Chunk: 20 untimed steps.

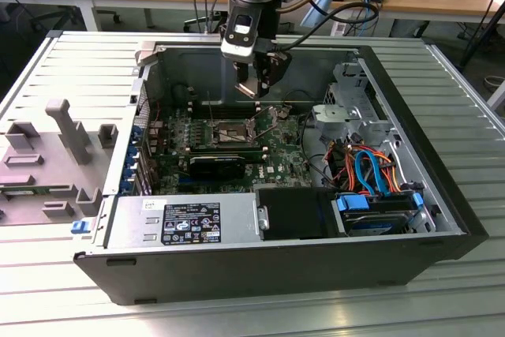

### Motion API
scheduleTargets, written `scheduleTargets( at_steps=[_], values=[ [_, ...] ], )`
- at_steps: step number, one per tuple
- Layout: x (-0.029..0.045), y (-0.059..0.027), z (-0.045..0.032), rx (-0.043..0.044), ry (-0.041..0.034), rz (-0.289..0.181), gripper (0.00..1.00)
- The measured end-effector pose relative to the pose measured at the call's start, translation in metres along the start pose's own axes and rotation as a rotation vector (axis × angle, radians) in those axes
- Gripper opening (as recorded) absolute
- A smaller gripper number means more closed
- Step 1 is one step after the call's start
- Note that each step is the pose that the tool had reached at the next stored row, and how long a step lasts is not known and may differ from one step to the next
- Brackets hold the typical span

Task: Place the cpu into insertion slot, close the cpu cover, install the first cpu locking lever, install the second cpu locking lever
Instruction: 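Place the cpu into insertion slot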

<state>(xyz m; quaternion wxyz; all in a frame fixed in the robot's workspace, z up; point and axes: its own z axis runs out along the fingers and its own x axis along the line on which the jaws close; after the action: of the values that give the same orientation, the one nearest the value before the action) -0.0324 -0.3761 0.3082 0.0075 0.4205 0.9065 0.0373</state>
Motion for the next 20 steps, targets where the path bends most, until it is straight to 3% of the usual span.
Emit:
scheduleTargets(
  at_steps=[20],
  values=[
    [0.0000,0.0000,0.0000,-0.0006,-0.0029,0.039,0.54]
  ],
)
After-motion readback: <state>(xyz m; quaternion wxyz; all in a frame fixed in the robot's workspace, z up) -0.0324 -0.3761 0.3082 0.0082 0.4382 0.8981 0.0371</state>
